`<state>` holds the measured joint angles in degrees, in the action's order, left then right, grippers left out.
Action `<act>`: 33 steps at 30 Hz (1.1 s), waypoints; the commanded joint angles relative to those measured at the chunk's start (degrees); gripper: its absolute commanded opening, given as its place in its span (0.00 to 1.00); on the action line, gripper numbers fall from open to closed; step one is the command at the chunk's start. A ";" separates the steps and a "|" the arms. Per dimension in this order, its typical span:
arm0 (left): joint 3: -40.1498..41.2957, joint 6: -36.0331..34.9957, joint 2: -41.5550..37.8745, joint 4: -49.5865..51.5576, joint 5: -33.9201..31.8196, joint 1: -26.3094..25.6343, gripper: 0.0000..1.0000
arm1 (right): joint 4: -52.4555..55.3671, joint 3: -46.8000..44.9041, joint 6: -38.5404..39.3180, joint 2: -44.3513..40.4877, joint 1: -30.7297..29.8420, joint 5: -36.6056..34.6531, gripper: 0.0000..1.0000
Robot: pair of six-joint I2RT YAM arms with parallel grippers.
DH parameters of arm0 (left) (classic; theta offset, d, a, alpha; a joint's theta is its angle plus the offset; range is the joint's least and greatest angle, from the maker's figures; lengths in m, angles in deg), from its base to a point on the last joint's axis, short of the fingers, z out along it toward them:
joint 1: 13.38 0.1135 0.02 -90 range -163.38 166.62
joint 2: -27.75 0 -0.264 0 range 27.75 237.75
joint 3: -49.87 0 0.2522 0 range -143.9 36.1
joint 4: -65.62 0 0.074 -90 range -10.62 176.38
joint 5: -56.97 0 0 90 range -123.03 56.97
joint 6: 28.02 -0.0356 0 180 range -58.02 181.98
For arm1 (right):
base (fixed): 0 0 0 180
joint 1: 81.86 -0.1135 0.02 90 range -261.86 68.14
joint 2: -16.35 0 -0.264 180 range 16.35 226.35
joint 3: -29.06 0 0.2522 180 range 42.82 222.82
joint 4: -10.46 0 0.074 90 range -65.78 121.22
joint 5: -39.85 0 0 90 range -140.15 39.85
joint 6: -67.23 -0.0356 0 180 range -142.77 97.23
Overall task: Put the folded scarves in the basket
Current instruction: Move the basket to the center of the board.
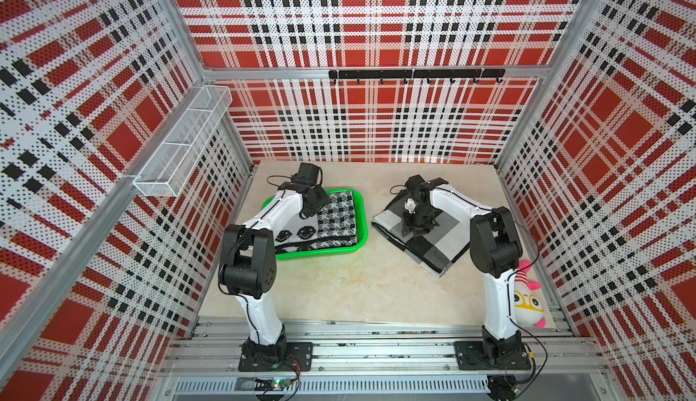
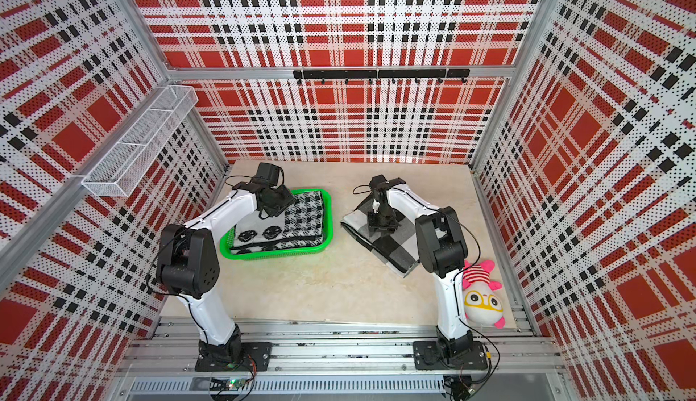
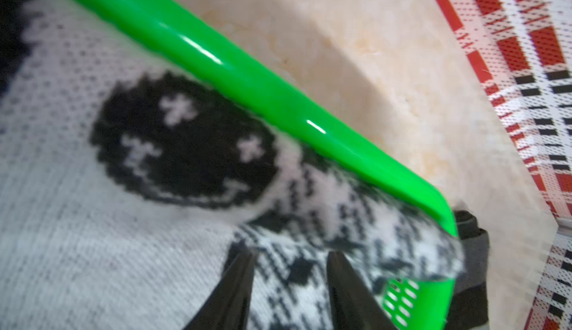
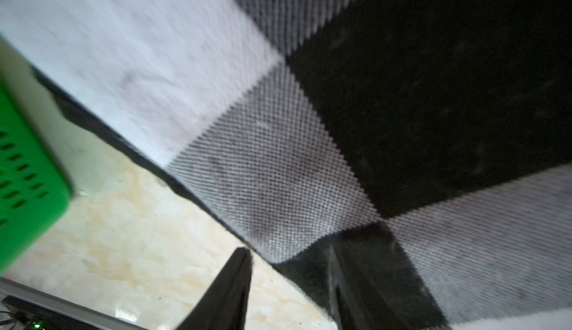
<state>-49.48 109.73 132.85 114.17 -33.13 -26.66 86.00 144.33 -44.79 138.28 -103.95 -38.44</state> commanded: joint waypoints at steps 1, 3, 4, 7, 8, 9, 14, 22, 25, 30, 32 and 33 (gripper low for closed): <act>-6.01 0.46 -2.92 2.13 -2.99 -3.82 0.46 | 0.03 6.49 -1.42 1.84 0.71 0.34 0.48; -9.53 -0.53 -1.94 2.26 -2.65 -5.13 0.47 | 0.05 10.17 -3.31 5.37 1.32 1.33 0.48; -11.44 -1.38 -1.08 2.35 -2.10 -5.70 0.47 | -0.23 11.51 -4.10 6.80 1.55 1.81 0.48; -17.01 -4.19 2.28 2.31 1.22 -6.98 0.47 | 0.14 15.97 -5.01 11.57 1.79 3.42 0.48; -18.29 -4.93 3.21 2.31 1.94 -7.46 0.47 | 0.94 17.25 -4.85 13.05 1.78 4.26 0.47; -19.78 -5.79 4.21 2.32 2.56 -7.95 0.47 | 1.74 17.99 -4.44 14.40 1.55 5.23 0.47; -24.67 -9.30 8.43 2.30 6.15 -10.15 0.47 | 1.06 10.71 0.21 12.69 -0.68 5.09 0.47; -26.79 -13.84 12.81 2.22 9.84 -13.47 0.49 | -4.03 -8.44 2.38 0.34 -1.48 1.37 0.44; -26.70 -15.10 13.87 2.22 9.84 -15.18 0.52 | -5.83 -10.33 1.01 -4.37 -1.47 0.61 0.45; -25.84 -16.87 14.96 2.22 10.27 -17.62 0.55 | -5.70 -13.50 -5.16 -13.13 -0.23 -7.30 0.63; -25.02 -17.72 15.02 2.22 10.62 -18.20 0.58 | -4.97 -17.21 -9.18 -16.98 2.38 -9.88 0.65; -24.47 -18.07 14.94 2.26 10.69 -18.56 0.59 | -4.68 -19.91 -13.24 -19.42 4.39 -10.43 0.65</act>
<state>-74.09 94.28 146.75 115.94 -23.40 -44.36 80.14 128.90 -49.16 125.62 -103.90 -42.64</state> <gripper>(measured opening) 0.581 0.643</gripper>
